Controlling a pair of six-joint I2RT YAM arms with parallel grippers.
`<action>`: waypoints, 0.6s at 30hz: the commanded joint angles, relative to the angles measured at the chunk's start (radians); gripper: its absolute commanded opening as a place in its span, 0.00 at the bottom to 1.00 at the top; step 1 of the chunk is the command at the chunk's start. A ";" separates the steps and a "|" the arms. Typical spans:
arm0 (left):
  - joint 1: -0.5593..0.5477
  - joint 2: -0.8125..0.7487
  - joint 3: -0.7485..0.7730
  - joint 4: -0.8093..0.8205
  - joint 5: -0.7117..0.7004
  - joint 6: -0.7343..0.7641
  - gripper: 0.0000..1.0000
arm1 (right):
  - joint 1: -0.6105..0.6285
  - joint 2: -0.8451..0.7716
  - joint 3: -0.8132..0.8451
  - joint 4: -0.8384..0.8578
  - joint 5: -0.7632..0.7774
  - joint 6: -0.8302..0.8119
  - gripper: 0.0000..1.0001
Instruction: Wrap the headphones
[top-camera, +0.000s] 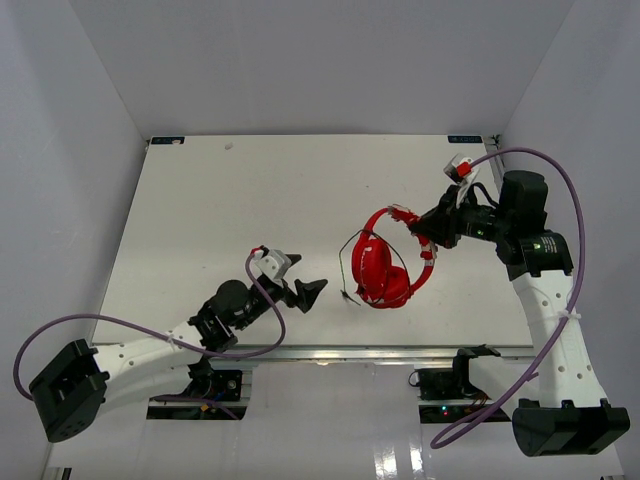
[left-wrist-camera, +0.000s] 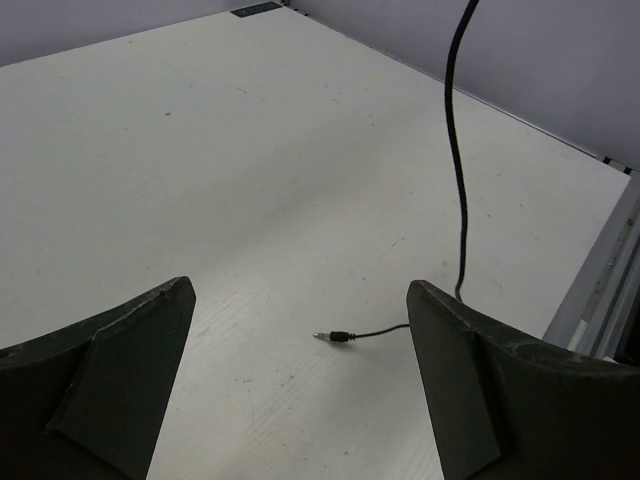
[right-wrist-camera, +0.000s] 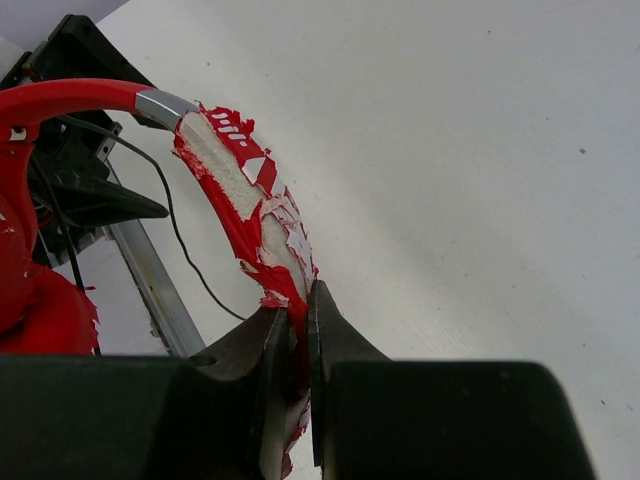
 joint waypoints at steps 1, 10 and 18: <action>0.000 -0.033 -0.024 0.045 0.118 -0.069 0.98 | -0.009 0.001 0.063 0.055 -0.048 0.076 0.08; -0.025 0.284 -0.031 0.405 0.275 -0.149 0.94 | -0.014 0.002 0.051 0.079 0.004 0.140 0.08; -0.060 0.613 0.063 0.669 0.242 -0.172 0.91 | -0.014 0.007 0.052 0.090 0.034 0.176 0.08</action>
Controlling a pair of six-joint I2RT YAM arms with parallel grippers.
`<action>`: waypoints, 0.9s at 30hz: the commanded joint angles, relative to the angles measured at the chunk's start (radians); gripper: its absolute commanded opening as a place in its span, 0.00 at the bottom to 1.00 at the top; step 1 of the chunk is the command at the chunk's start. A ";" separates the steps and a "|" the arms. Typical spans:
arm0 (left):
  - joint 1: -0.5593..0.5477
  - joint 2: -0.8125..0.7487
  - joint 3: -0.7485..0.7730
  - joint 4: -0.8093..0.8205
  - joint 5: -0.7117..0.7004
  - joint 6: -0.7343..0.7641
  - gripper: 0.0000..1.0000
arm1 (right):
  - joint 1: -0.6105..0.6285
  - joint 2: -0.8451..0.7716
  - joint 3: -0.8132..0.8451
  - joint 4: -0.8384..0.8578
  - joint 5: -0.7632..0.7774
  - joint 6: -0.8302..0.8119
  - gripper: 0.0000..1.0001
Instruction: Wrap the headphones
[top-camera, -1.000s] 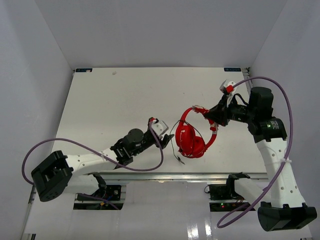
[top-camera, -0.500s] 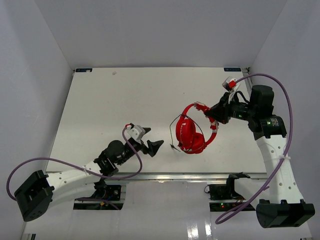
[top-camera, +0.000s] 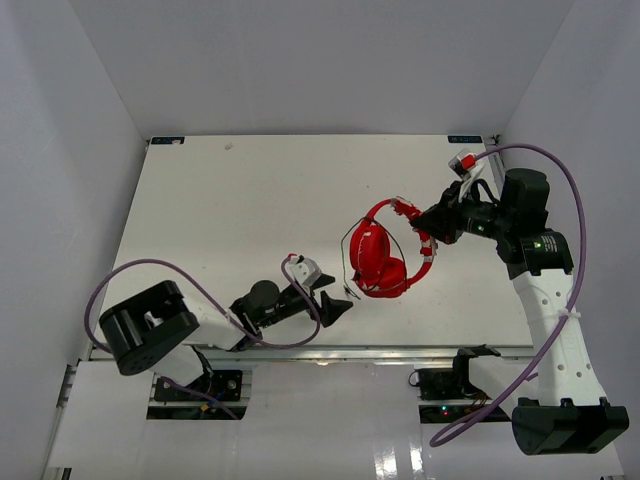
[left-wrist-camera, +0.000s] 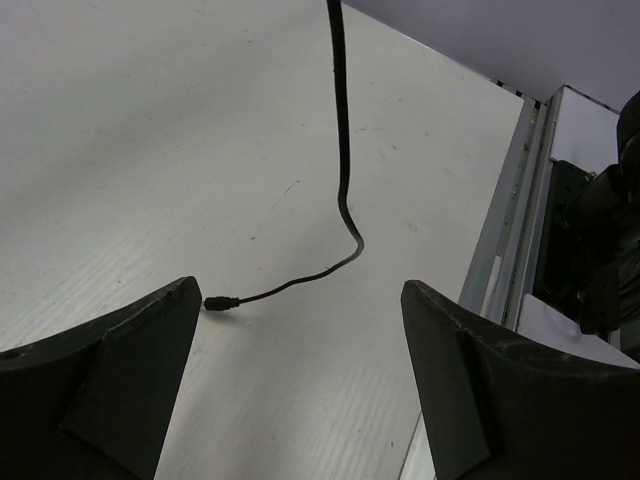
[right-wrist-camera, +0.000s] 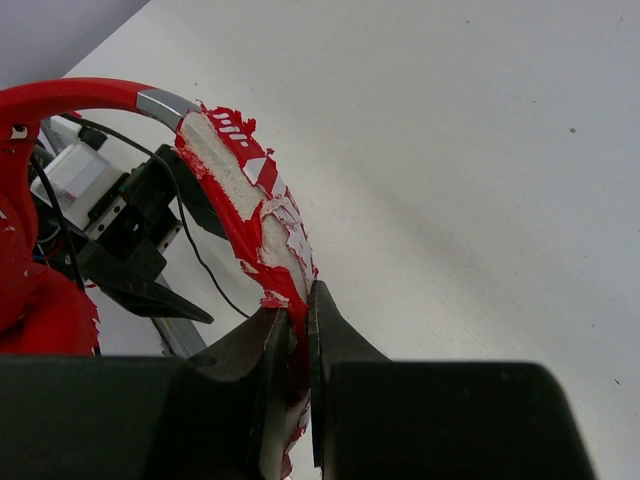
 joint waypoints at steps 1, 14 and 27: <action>-0.025 0.104 0.082 0.208 0.013 -0.031 0.91 | -0.006 0.001 0.044 0.062 -0.012 0.073 0.08; -0.050 0.299 0.205 0.260 -0.026 -0.086 0.36 | -0.007 -0.013 0.027 0.078 -0.004 0.096 0.08; -0.139 0.223 0.235 0.060 -0.120 -0.111 0.00 | -0.008 0.027 0.049 0.102 0.145 0.242 0.08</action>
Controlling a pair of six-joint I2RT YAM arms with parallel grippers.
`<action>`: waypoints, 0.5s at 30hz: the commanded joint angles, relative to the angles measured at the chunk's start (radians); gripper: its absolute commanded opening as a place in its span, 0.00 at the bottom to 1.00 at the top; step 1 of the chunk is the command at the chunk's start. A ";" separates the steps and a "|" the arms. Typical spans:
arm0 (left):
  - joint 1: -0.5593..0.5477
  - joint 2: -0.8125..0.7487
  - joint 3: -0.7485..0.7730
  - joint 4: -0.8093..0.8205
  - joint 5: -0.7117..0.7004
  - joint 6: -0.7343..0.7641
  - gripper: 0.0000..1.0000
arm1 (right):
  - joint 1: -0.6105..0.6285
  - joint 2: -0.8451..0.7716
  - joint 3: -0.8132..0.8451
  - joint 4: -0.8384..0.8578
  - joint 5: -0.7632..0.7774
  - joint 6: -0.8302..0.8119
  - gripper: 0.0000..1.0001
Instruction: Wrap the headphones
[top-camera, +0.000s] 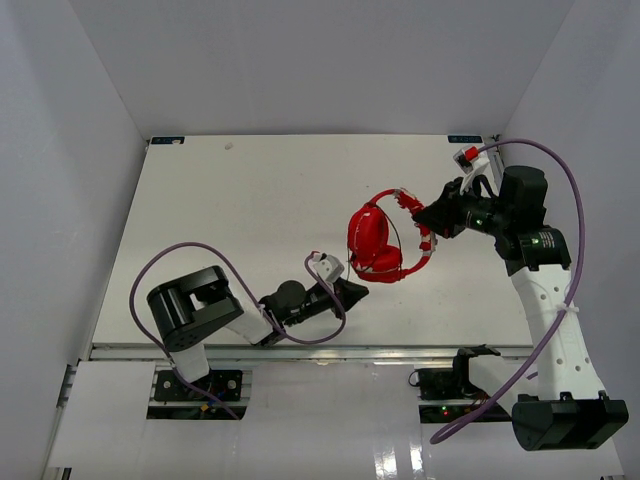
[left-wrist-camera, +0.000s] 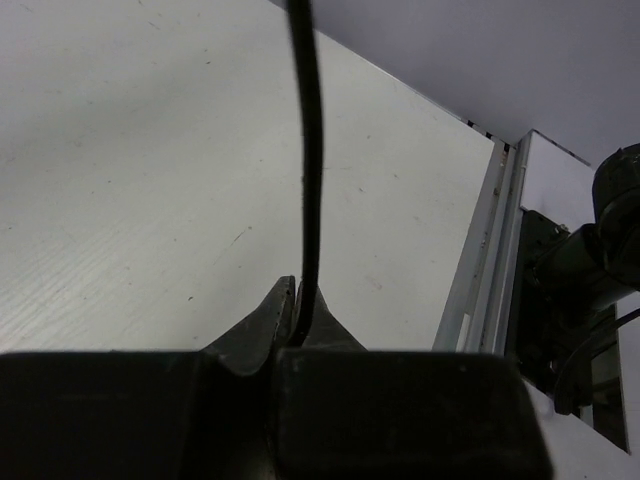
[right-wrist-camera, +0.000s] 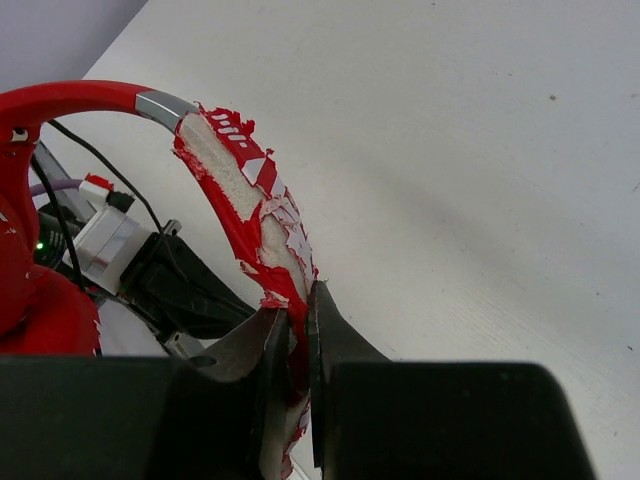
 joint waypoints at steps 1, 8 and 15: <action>-0.056 -0.058 0.085 -0.121 -0.038 -0.009 0.00 | -0.008 0.008 0.048 0.077 0.076 0.130 0.08; -0.120 -0.087 0.168 -0.283 -0.079 -0.002 0.00 | -0.007 0.001 0.035 0.089 0.339 0.213 0.08; -0.180 -0.128 0.262 -0.525 -0.109 0.038 0.00 | 0.010 -0.039 -0.049 0.175 0.594 0.231 0.08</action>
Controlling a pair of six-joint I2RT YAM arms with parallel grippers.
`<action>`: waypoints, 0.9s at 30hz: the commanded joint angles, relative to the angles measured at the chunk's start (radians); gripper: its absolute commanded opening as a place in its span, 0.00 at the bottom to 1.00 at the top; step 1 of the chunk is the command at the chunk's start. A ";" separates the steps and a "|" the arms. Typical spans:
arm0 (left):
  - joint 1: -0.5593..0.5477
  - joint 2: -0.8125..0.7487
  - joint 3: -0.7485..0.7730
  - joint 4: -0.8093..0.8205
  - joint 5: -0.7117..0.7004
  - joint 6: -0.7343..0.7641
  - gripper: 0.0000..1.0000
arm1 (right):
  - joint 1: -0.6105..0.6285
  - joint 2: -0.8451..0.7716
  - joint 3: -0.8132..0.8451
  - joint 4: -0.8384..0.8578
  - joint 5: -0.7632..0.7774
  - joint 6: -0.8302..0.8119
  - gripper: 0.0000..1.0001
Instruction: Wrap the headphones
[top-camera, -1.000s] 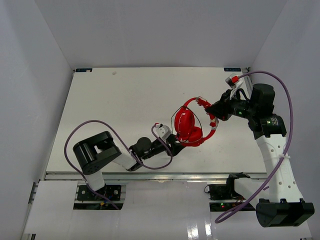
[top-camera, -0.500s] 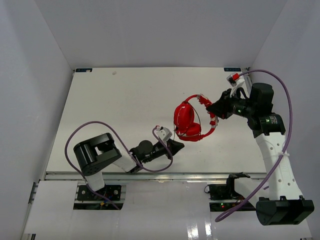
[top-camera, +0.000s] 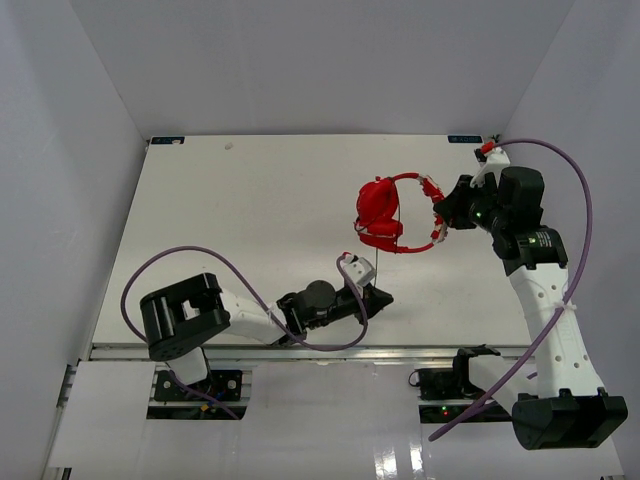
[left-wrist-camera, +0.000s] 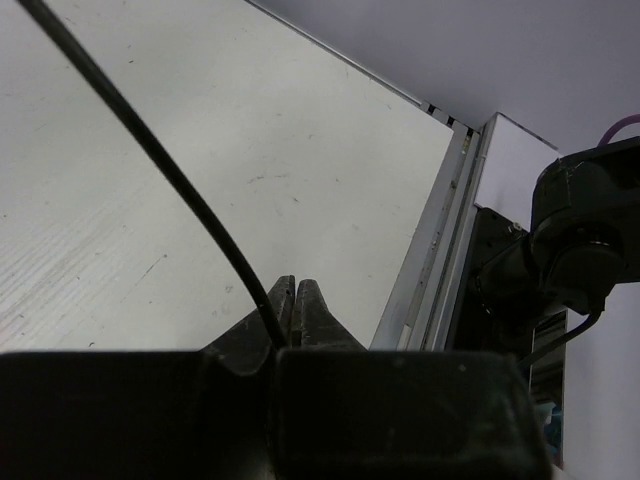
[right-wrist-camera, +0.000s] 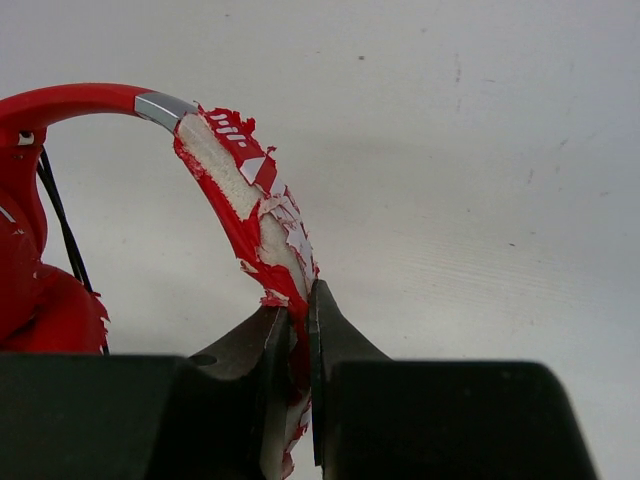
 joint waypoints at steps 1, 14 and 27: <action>-0.047 -0.067 0.081 -0.225 -0.034 0.041 0.00 | 0.015 -0.051 -0.044 0.165 0.217 0.065 0.08; -0.090 -0.119 0.333 -0.730 -0.166 0.177 0.03 | 0.162 -0.124 -0.223 0.314 0.604 -0.178 0.08; -0.091 -0.063 0.655 -1.218 -0.272 0.419 0.11 | 0.253 -0.105 -0.295 0.343 0.712 -0.319 0.08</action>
